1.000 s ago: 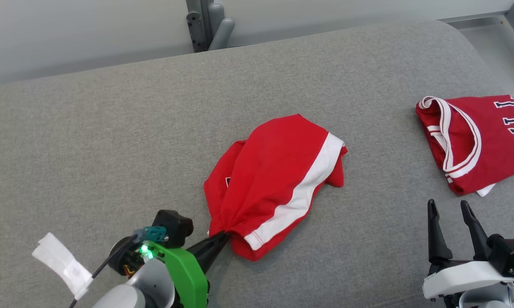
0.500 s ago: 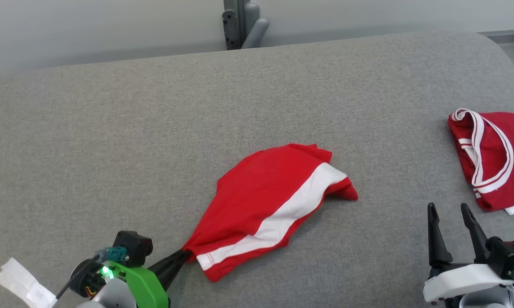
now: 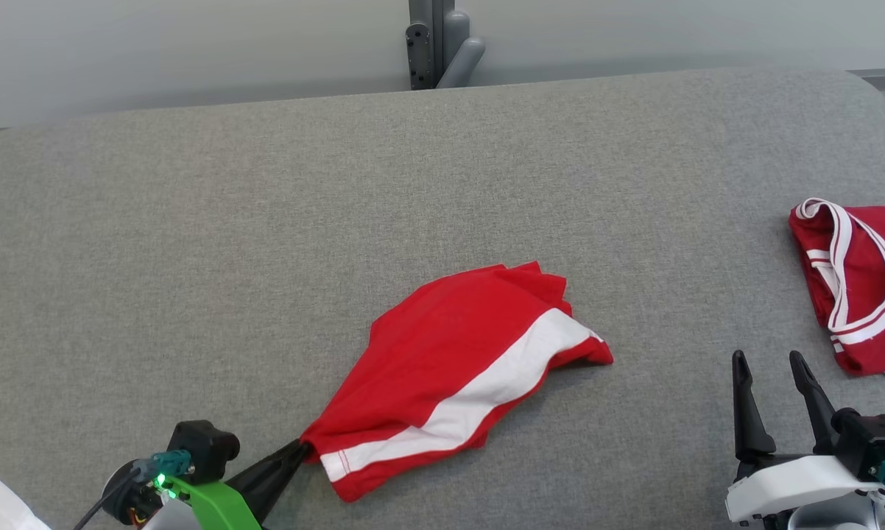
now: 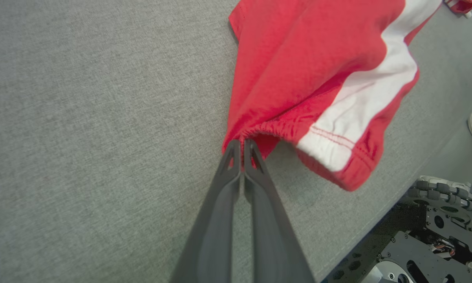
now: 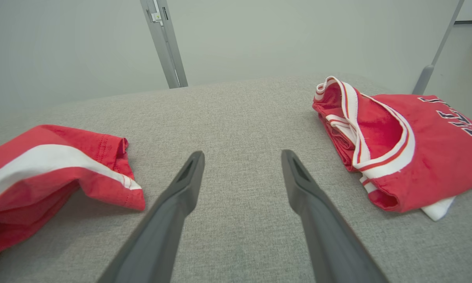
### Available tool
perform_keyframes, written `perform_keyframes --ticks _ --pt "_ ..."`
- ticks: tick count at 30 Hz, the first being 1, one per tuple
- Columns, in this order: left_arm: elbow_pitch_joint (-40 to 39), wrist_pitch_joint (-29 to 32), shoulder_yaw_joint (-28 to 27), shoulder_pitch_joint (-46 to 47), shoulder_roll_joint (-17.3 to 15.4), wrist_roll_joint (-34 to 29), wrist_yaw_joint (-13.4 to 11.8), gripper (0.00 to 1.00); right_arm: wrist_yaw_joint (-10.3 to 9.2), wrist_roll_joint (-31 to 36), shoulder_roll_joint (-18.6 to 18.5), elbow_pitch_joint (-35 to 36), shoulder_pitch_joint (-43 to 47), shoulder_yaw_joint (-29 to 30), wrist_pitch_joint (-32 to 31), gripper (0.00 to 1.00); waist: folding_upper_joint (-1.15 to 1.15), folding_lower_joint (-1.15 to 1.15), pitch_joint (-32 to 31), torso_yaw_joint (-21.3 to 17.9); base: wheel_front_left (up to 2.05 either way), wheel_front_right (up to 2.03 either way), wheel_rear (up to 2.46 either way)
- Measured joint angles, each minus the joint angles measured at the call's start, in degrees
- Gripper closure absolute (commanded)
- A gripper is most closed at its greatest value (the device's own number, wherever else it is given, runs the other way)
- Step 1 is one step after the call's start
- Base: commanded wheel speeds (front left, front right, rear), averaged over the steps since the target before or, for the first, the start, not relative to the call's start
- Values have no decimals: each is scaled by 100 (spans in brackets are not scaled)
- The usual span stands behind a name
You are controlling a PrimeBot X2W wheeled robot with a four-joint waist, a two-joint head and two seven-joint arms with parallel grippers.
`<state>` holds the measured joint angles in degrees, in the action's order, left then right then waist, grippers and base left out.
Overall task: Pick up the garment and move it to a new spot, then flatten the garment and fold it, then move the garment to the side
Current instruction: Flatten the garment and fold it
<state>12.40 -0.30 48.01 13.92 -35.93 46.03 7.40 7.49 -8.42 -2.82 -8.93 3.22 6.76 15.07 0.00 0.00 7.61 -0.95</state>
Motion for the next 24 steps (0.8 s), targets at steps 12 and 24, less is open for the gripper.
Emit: perform_keyframes --ticks 12,24 --pt "678 -661 253 205 -2 300 0 69 0 49 0 4 24 5 0 0 0 0 -32 57 0 0 0" --pt "882 -1261 -159 82 244 609 -196 0 0 48 0 5 75 38 0 0 0 0 -88 153 0 0 0"
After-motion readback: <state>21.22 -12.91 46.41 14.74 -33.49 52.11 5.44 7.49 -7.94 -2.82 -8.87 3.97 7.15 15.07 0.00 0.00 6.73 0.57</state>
